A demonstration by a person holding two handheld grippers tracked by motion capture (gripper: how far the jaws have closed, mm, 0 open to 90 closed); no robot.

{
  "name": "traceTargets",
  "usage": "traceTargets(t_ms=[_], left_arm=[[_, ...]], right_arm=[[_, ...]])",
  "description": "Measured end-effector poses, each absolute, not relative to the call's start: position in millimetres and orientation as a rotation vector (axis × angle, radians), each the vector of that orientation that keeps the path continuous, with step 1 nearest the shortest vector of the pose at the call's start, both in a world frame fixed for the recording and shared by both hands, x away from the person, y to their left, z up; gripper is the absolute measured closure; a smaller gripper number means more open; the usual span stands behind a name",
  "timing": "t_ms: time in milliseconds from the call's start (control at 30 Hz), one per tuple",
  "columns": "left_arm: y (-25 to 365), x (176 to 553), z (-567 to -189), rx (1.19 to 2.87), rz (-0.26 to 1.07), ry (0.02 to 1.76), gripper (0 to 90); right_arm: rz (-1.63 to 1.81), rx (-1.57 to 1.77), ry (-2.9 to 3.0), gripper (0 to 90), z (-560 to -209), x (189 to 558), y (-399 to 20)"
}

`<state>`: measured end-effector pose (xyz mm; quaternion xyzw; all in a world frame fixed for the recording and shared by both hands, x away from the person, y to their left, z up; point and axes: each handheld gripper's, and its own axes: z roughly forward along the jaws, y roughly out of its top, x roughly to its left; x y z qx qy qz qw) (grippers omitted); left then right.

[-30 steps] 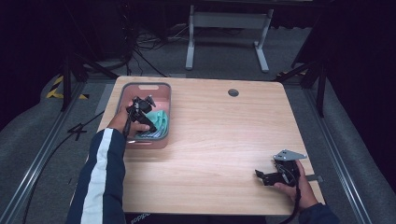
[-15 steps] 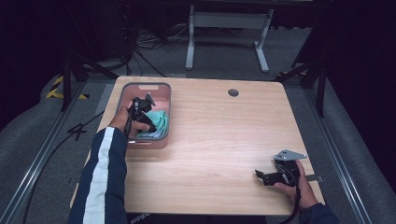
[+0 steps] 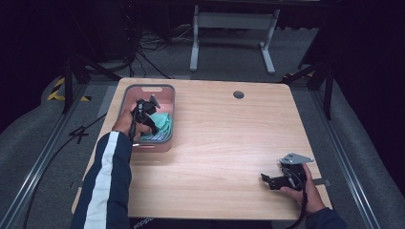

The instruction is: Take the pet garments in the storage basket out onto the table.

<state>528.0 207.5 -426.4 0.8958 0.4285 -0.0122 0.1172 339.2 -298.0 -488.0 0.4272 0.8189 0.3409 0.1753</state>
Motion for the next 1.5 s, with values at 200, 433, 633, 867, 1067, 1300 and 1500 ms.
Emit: traceTargets(t_ms=[200, 433, 633, 867, 1067, 1300, 1500], left_arm=[[208.0, 525.9, -422.8, 2.605, -0.016, 1.253, 70.5], [209.8, 522.0, -415.7, 2.588, 0.014, 1.223, 72.4], [212.7, 518.5, -406.9, 2.567, 0.066, 1.204, 73.7], [222.0, 511.8, -395.5, 2.501, 0.120, 1.189, 74.3], [229.3, 503.8, -385.4, 2.457, 0.189, 1.160, 74.3], [232.0, 494.3, -374.6, 2.410, 0.249, 1.127, 74.4], [233.1, 486.4, -366.2, 2.373, 0.295, 1.102, 74.4]], right_arm=[[0.966, 1.210, 2.320, 0.6, -488.0, 339.2, -298.0], [0.965, 1.210, 2.320, 0.6, -488.0, 339.3, -298.0], [0.969, 1.214, 2.318, 0.6, -487.9, 339.2, -297.9], [0.966, 1.211, 2.319, 0.6, -488.0, 339.2, -298.0], [0.964, 1.208, 2.320, 0.6, -488.0, 339.3, -298.1], [0.969, 1.214, 2.318, 0.6, -487.9, 339.2, -297.9], [0.969, 1.214, 2.318, 0.6, -487.9, 339.2, -297.9]])
